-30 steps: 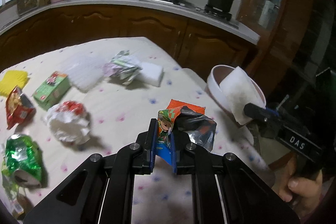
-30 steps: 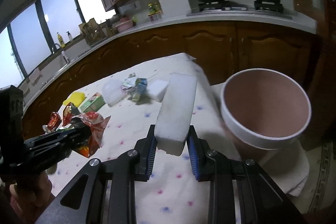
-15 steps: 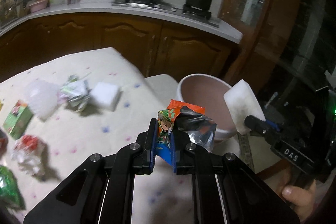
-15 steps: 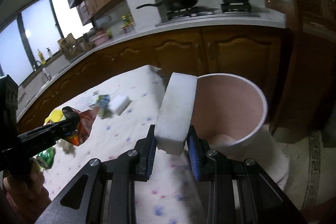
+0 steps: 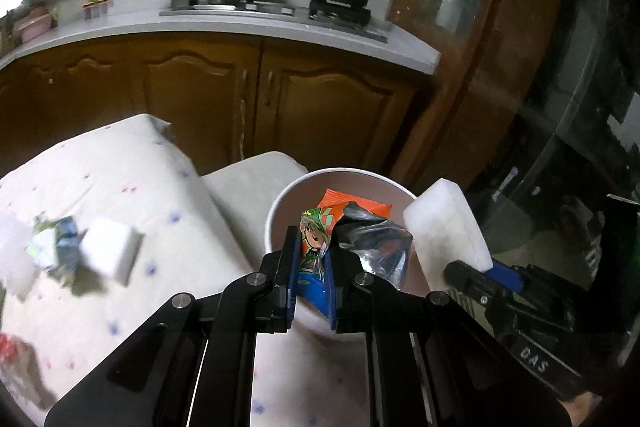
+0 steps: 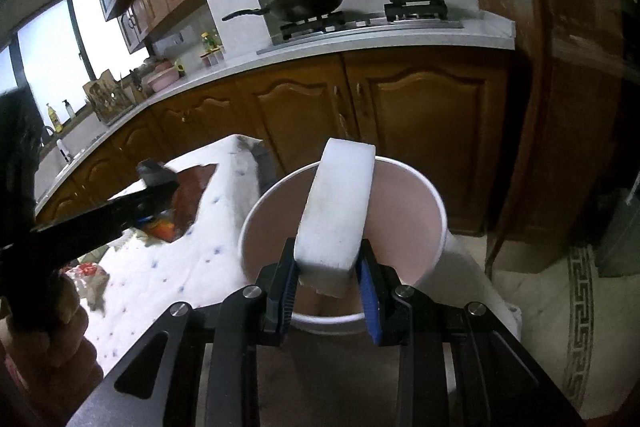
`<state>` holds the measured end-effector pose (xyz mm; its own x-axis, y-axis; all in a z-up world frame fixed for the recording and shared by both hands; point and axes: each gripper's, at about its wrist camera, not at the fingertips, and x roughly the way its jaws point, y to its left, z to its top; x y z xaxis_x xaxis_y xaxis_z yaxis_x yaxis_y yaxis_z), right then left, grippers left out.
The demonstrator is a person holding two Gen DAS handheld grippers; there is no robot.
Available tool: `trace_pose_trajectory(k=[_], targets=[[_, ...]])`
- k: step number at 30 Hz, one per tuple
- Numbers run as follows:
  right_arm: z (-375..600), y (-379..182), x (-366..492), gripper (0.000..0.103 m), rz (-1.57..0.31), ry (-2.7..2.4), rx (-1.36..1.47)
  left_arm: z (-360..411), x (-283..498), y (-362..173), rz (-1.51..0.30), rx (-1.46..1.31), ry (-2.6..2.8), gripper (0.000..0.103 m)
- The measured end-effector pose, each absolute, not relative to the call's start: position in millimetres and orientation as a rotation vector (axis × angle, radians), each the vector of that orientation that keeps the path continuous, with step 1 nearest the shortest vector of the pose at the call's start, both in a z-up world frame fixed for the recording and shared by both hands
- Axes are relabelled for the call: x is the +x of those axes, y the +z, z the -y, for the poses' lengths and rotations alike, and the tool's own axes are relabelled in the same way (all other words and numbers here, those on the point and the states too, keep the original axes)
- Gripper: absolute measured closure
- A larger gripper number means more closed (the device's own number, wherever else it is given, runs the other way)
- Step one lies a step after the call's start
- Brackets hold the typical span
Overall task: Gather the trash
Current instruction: 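Carry both items to the bin and open both tools to drop them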
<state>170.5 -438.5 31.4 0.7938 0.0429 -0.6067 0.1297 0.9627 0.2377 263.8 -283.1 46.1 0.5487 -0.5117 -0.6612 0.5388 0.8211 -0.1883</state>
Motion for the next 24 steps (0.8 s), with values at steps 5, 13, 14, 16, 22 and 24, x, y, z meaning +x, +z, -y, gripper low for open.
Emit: trace_pose_trajectory(k=[5, 13, 14, 16, 22, 24], targets=[[452.7, 25.3, 183.2, 0.074, -0.68, -0.061, 0.277, 304.6, 280.8, 35.4, -0.807, 0.053, -0.63, 0.093], [469.1, 13.4, 192.8, 0.065, -0.7, -0.072, 0.334, 317.2, 295.1, 14.7, -0.875, 0.065, -0.617, 0.054], [469.7, 12.8, 192.5, 0.062, -0.7, -0.073, 0.341, 316.9, 293.8, 14.2, -0.873, 0.065, -0.617, 0.053], [470.6, 12.1, 192.3, 0.054, -0.695, -0.076, 0.349, 316.9, 292.6, 13.0, -0.872, 0.073, -0.615, 0.053], [469.6, 13.2, 190.6, 0.053, -0.684, -0.072, 0.354, 311.9, 291.3, 12.6, -0.869, 0.071, -0.606, 0.052], [469.3, 14.9, 189.6, 0.053, -0.68, -0.072, 0.356, 305.1, 290.1, 13.5, -0.87, 0.058, -0.602, 0.052]])
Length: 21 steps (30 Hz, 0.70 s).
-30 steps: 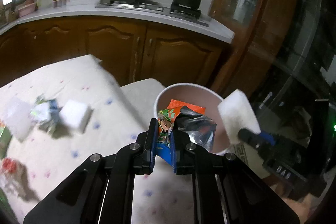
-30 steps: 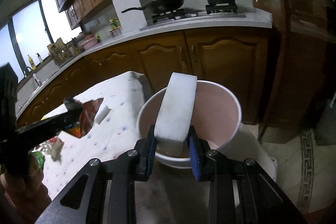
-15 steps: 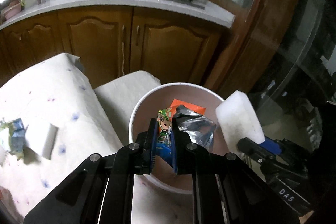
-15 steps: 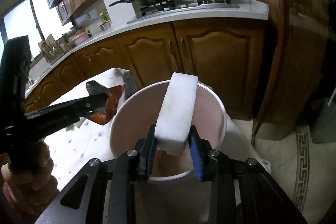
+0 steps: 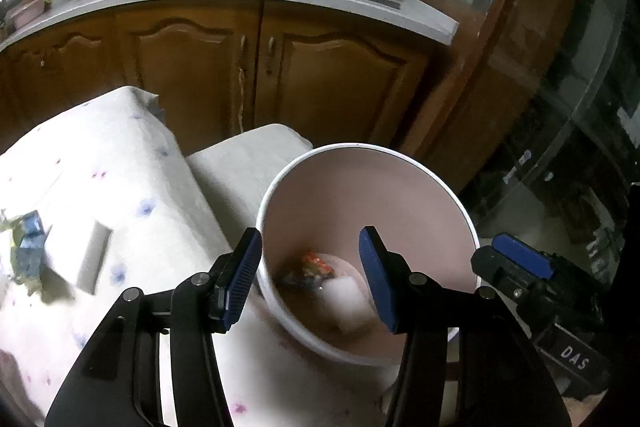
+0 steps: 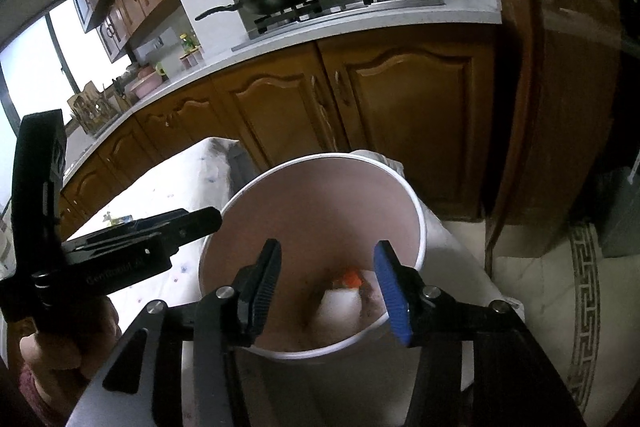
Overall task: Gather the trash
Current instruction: 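Carry both items to the bin and open both tools to drop them, then move both tools back over the table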
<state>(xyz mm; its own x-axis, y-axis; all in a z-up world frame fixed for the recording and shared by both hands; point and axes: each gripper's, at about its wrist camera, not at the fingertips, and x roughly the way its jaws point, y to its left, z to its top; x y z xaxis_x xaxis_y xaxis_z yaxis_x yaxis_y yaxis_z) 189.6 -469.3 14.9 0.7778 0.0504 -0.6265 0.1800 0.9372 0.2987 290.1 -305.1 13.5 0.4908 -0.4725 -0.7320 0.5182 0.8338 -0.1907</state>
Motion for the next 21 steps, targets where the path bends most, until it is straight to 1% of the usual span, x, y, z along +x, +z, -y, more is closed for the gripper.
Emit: trace_pose_trajectory(k=[5, 7, 8, 10, 14, 18, 21], targets=[[465.0, 21.0, 185.1, 0.052, -0.664, -0.064, 0.358, 281.9, 283.3, 17.4, -0.863, 0.025, -0.57, 0.051], [460.9, 24.2, 182.4, 0.049, -0.654, -0.06, 0.356, 272.8, 278.7, 20.0, -0.849, 0.021, -0.55, 0.051], [458.6, 25.5, 181.0, 0.047, -0.648, -0.057, 0.356, 266.9, 275.1, 21.5, -0.838, 0.021, -0.536, 0.05], [453.1, 28.1, 179.3, 0.047, -0.64, -0.047, 0.359, 251.5, 267.7, 24.5, -0.818, 0.013, -0.503, 0.045], [438.5, 34.4, 177.4, 0.047, -0.621, -0.014, 0.361, 224.9, 255.7, 28.6, -0.798, -0.009, -0.459, 0.045], [419.5, 38.1, 176.7, 0.043, -0.61, 0.021, 0.356, 196.1, 240.9, 34.8, -0.767, -0.041, -0.406, 0.045], [406.1, 38.2, 177.7, 0.042, -0.613, 0.049, 0.351, 180.3, 229.3, 37.5, -0.752, -0.042, -0.383, 0.044]])
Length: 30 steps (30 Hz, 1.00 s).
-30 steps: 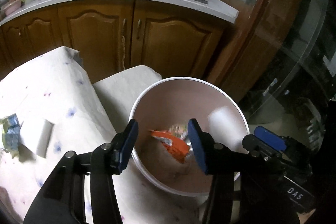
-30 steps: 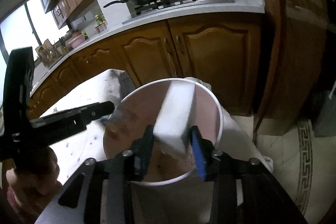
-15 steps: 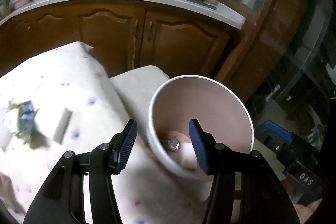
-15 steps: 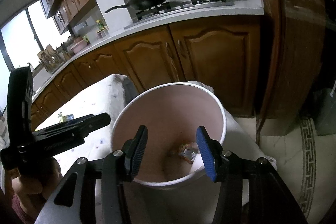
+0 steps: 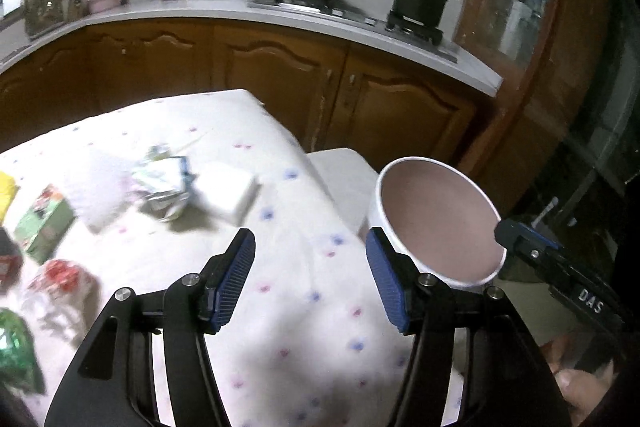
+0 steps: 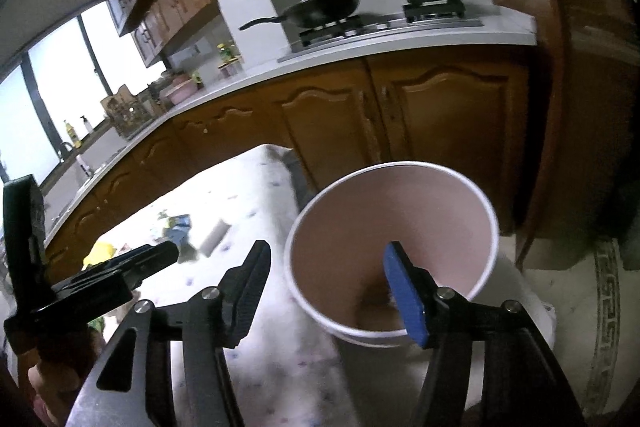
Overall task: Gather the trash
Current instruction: 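Move both tools back over the table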
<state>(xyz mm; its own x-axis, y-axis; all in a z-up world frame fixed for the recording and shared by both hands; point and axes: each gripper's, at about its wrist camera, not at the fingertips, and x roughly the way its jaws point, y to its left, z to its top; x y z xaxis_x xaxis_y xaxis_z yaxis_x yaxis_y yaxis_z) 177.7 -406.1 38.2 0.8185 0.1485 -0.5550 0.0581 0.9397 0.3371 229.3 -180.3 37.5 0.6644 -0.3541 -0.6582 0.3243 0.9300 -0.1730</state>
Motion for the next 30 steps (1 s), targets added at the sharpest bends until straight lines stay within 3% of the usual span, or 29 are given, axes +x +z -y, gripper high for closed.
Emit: trace_pose_trajectory(k=[9, 30], targets=[[365.3, 34.5, 173.8, 0.037, -0.621, 0.115, 0.344, 125.3, 202.7, 35.6, -0.733, -0.064, -0.311, 0.041], [264.3, 36.4, 203.5, 0.037, -0.648, 0.295, 0.268, -7.4, 178.3, 26.6, -0.701, -0.158, -0.077, 0.03]])
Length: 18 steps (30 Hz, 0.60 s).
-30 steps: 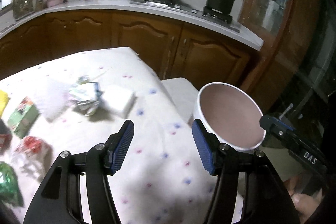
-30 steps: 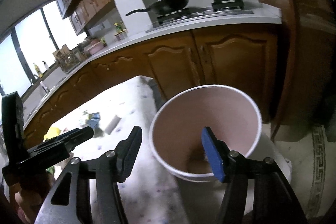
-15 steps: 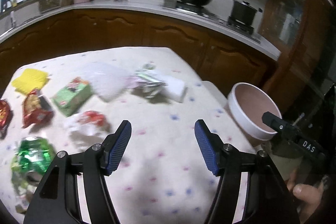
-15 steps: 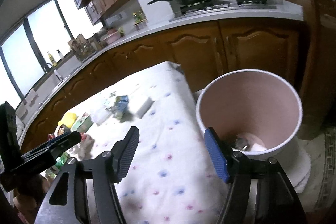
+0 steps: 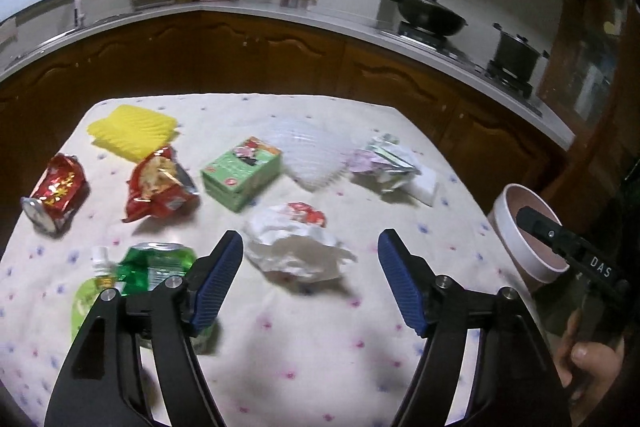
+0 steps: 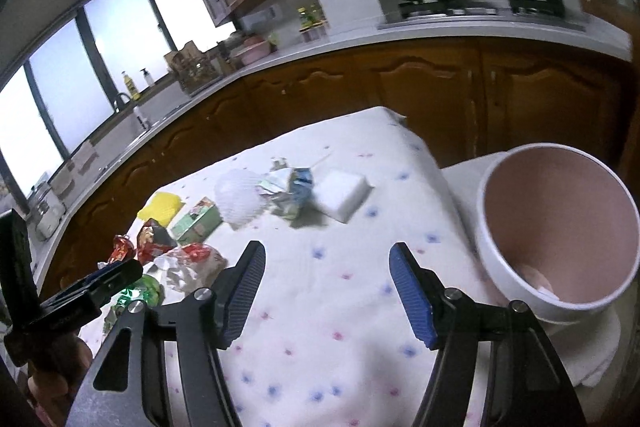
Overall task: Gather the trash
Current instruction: 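Move both tools back over the table, then grasp the crumpled white tissue with the left tool while the right tool grasps the foil wrapper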
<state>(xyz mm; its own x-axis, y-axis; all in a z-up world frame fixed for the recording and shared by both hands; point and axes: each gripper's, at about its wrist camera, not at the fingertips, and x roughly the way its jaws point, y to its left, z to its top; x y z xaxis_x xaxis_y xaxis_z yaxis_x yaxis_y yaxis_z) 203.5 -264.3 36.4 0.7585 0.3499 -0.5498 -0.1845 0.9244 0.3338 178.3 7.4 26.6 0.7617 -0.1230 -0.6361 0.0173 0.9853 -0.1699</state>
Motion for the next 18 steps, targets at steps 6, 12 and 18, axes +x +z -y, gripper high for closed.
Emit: trace_pose_trajectory(k=[6, 12, 18], targets=[[248.0, 38.0, 218.5, 0.037, -0.636, 0.317, 0.242, -17.2, 185.8, 20.5, -0.728, -0.175, -0.076, 0.028], [243.5, 27.1, 243.5, 0.037, -0.683, 0.315, 0.226, -14.8, 196.2, 10.1, -0.761, -0.166, -0.077, 0.026], [237.8, 12.3, 267.6, 0.037, -0.744, 0.324, 0.205, -11.6, 211.8, -0.2, -0.794, -0.156, -0.069, 0.026]])
